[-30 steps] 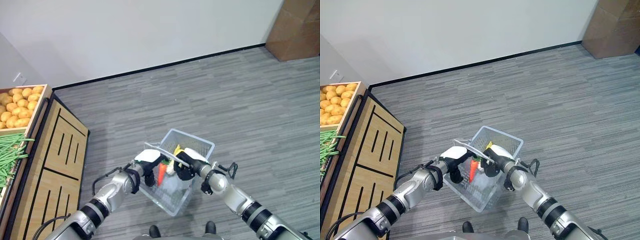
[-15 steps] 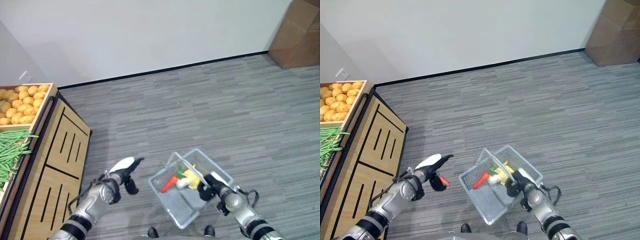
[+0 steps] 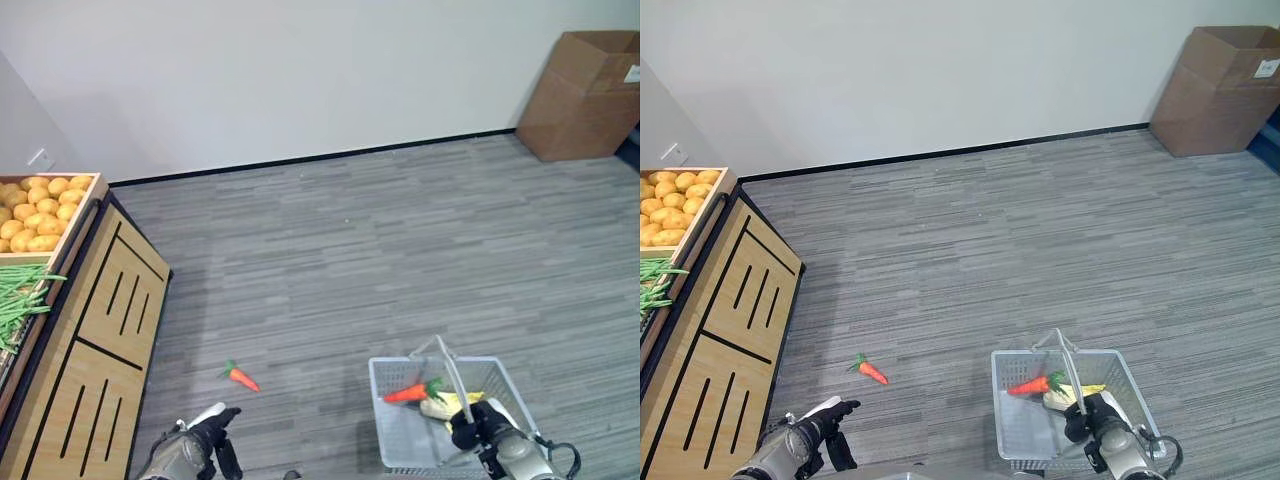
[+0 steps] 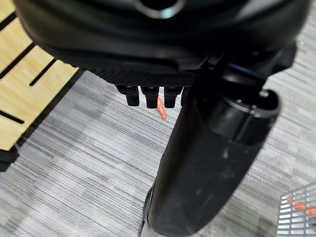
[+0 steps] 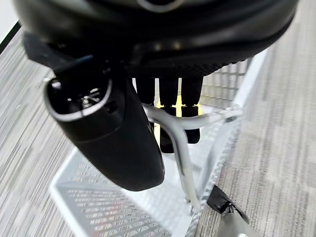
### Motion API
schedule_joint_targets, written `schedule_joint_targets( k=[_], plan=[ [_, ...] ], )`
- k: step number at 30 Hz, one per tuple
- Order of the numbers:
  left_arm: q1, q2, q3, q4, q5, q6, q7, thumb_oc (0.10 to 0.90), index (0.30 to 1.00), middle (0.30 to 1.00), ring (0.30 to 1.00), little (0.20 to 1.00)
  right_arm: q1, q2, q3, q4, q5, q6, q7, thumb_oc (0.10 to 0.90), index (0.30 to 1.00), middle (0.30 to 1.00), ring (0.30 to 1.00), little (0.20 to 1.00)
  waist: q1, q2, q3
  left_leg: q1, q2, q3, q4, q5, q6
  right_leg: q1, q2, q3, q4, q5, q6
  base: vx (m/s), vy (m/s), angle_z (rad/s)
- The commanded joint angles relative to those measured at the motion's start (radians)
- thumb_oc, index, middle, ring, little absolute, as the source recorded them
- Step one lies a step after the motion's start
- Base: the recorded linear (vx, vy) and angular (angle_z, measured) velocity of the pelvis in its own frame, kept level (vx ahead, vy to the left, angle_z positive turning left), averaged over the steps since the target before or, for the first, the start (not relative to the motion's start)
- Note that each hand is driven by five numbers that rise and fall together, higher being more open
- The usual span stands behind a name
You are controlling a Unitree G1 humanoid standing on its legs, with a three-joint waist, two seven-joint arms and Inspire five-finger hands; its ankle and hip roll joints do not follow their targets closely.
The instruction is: Get the vegetables into the basket
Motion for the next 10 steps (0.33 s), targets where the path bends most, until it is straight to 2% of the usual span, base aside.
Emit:
schedule_joint_targets(
  k=[1,7,8,9,10],
  plan=[
    [-0.086,0.016,0.069,0.066,-0.041,-0.019,0.057,0.900,1.000,1.000,1.000,1.000,-0.089,-0.015,-0.019,0.046,0.021,-0.053,-0.045,0.400,0.300,0.300,0.300,0.300,0.001,-0.034,-0.005,0.031,0.059,-0.012,0.007,-0.015,-0.072,-0.022,-0.043,0.031,0.051,0.029,0.042,0.00,-0.001,-0.05],
    [-0.101,-0.055,0.127,0.260,-0.165,-0.025,0.083,0.900,1.000,1.000,1.000,1.000,-0.080,0.029,-0.033,0.230,0.069,-0.066,-0.042,0.400,0.300,0.300,0.300,0.300,-0.010,-0.039,-0.011,0.034,0.062,-0.005,0.001,-0.010,-0.076,-0.027,-0.036,0.038,0.047,0.031,0.039,0.00,-0.007,-0.04],
    [-0.098,-0.075,0.171,0.295,-0.237,-0.026,0.097,0.900,1.000,1.000,1.000,1.000,-0.069,0.044,-0.051,0.269,0.098,-0.071,-0.043,0.400,0.300,0.300,0.300,0.300,-0.010,-0.041,-0.012,0.035,0.062,-0.006,0.002,-0.009,-0.076,-0.026,-0.034,0.040,0.046,0.031,0.037,0.00,0.000,0.00],
    [-0.098,-0.075,0.171,0.296,-0.238,-0.027,0.097,0.900,1.000,1.000,1.000,1.000,-0.069,0.044,-0.050,0.270,0.099,-0.072,-0.043,0.400,0.300,0.300,0.300,0.300,-0.011,-0.041,-0.012,0.035,0.062,-0.006,0.001,-0.009,-0.076,-0.026,-0.034,0.040,0.046,0.031,0.037,0.00,0.000,0.00],
    [-0.090,-0.091,0.226,0.340,-0.325,-0.013,0.100,0.900,1.000,1.000,1.000,1.000,-0.060,0.056,-0.056,0.296,0.104,-0.071,-0.042,0.400,0.300,0.300,0.300,0.300,-0.010,-0.042,-0.010,0.041,0.063,-0.007,0.002,-0.011,-0.076,-0.020,-0.034,0.039,0.045,0.029,0.037,0.00,0.000,0.00]
  ],
)
